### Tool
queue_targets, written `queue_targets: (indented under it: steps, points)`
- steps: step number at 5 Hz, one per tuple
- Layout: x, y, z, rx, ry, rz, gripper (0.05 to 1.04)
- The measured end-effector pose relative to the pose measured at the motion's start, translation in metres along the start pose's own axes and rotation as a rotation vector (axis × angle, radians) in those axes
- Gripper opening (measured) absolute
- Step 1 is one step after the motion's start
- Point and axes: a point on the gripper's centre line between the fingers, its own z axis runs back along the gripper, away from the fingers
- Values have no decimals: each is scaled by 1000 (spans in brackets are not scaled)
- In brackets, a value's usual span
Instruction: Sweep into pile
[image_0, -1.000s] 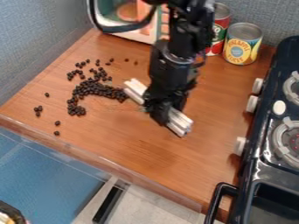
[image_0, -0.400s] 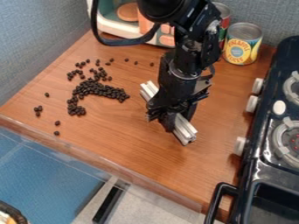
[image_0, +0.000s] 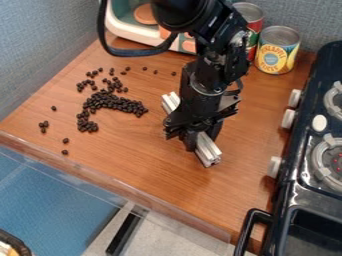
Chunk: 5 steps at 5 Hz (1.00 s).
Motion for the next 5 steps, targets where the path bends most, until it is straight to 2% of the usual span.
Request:
queue_targets:
  steps: [2,4,5]
  points:
    - [2,1,-1,0,-13,-32,381]
    - [-3,4,6,57,40,-62,381]
    - [-3,7,9,92,55,-69,446]
